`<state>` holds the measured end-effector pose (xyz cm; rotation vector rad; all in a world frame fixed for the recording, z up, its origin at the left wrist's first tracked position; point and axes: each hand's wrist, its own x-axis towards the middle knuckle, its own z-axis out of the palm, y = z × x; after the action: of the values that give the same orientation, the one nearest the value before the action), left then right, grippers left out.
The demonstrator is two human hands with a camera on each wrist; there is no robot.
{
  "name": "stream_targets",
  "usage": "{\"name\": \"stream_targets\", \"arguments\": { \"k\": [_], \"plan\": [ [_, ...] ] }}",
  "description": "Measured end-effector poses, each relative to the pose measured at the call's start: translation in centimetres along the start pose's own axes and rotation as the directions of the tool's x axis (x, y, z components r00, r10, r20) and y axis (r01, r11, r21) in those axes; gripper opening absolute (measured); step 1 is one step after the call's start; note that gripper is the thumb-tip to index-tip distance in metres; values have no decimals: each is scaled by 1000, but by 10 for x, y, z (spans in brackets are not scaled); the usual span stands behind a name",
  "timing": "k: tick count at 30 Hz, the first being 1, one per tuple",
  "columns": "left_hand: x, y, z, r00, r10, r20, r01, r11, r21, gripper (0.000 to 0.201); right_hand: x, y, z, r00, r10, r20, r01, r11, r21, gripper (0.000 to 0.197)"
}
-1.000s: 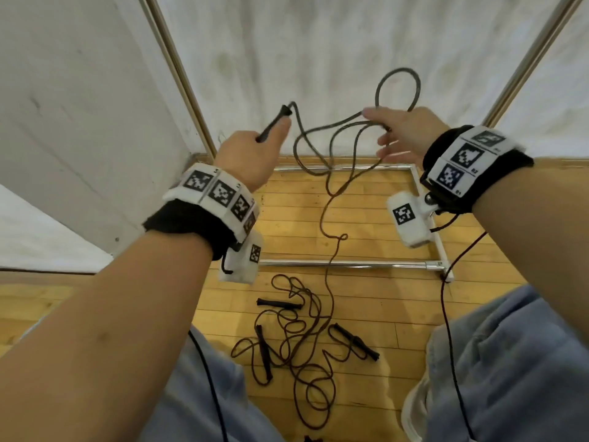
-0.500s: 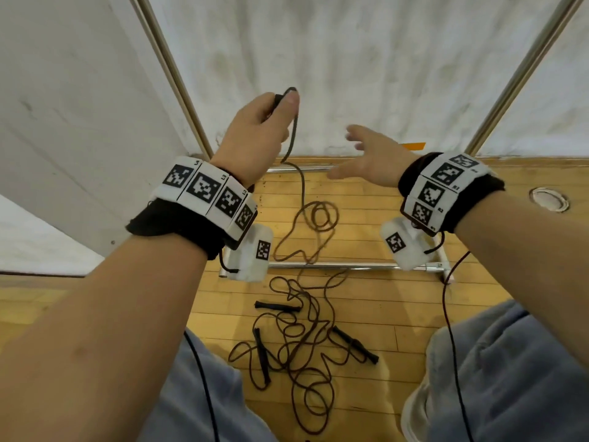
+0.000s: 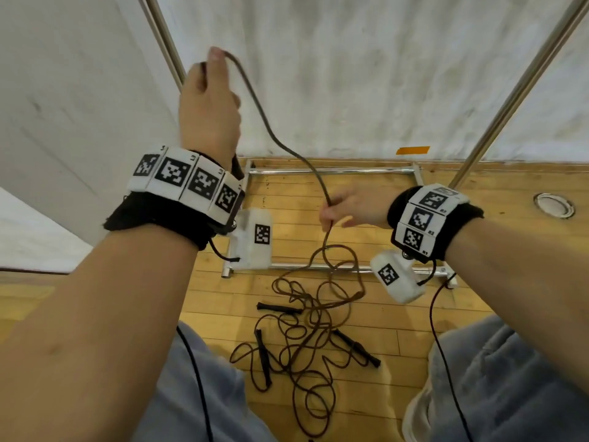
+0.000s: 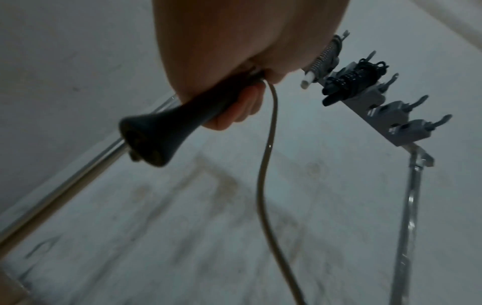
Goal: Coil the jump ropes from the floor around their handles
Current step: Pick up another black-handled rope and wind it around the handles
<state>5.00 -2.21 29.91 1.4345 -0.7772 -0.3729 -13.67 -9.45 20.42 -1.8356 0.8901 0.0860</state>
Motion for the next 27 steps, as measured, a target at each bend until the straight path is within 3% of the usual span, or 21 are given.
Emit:
{"name": "stream_targets", "arguments": {
  "k": [3,5,7,9,12,15,17,19,22,24,27],
  "plan": [
    [13,-14,-10,974,-85,-211,101,993,63,33,-1,17,-3,994,94,-63,-109,945,-307,19],
    [15,-25,-10,956,-186,-227,215,971,109,31,-3,16,-6,980,58,-191,-106,962,-250,19],
    [7,-35,-4,942,-328,-71,336,916,221,33,-5,6,-11,941,-26,-338,-4,996,-87,22],
    [-11,-40,7,868,-449,211,382,876,294,42,-7,-8,-16,895,-114,-432,130,991,9,23],
    [-34,-38,25,777,-407,481,266,904,335,44,-11,-25,-17,889,-219,-403,199,976,-93,22],
    [-42,-34,38,764,-355,539,199,924,327,36,-12,-34,-11,902,-289,-319,258,956,-138,19],
    [-40,-34,42,809,-320,494,175,932,317,27,-14,-35,-10,892,-311,-327,286,950,-124,26],
    [-31,-34,42,880,-285,380,200,948,248,22,-18,-30,-10,935,-260,-241,220,959,-179,27],
    [-4,-36,32,961,-260,93,250,963,101,19,-21,-14,-6,999,-20,-28,7,917,-399,17],
    [11,-42,23,964,-257,-75,259,965,27,22,-18,-2,-6,995,68,-79,-98,872,-480,15],
    [20,-53,17,951,-229,-207,236,972,10,28,-15,0,-15,963,4,-269,-134,875,-465,20]
  ]
}}
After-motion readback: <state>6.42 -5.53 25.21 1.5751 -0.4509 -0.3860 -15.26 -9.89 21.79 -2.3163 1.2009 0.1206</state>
